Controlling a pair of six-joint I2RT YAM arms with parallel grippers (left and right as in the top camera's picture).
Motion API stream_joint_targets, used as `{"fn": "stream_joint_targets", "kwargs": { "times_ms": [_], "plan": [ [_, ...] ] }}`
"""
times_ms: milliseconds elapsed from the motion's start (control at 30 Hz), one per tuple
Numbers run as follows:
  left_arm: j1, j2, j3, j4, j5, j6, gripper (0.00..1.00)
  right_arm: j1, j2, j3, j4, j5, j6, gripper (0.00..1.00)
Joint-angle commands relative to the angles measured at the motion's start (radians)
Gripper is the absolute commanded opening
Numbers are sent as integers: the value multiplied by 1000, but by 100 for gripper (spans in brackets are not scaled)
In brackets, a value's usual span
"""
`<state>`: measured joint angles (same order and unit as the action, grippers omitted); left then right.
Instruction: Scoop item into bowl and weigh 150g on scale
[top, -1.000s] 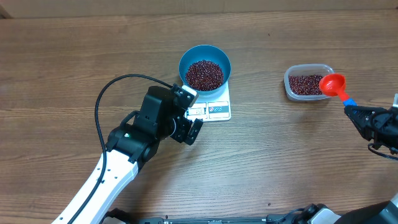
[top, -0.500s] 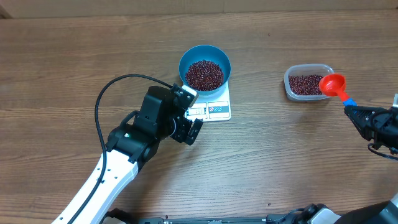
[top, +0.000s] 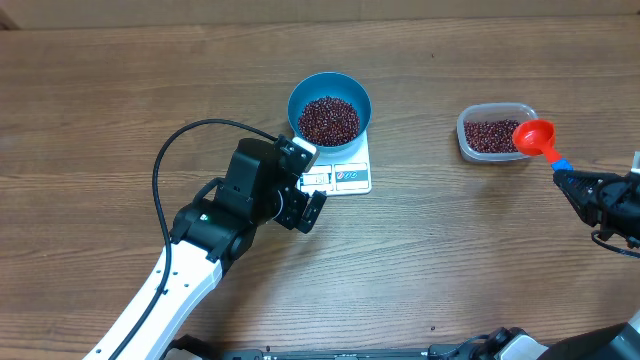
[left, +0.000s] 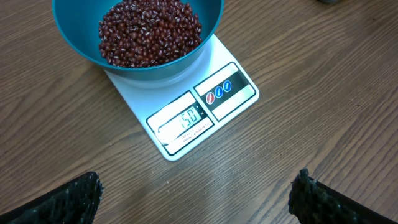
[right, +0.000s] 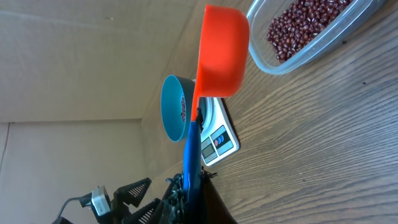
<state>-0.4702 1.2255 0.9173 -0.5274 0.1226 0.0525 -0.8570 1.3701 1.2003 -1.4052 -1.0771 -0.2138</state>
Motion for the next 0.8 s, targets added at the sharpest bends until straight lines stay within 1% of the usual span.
{"fn": "stream_joint_targets", "kwargs": {
  "times_ms": [0, 667, 767],
  "plan": [
    [6, 3, 21, 4, -11, 12, 99, -4, -3, -3, 5, -24, 5, 4],
    [6, 3, 21, 5, -11, 12, 100, 10, -3, -3, -5, -23, 60, 4],
    [6, 3, 21, 5, -11, 12, 100, 8, -3, -3, -6, 11, 73, 4]
  ]
}}
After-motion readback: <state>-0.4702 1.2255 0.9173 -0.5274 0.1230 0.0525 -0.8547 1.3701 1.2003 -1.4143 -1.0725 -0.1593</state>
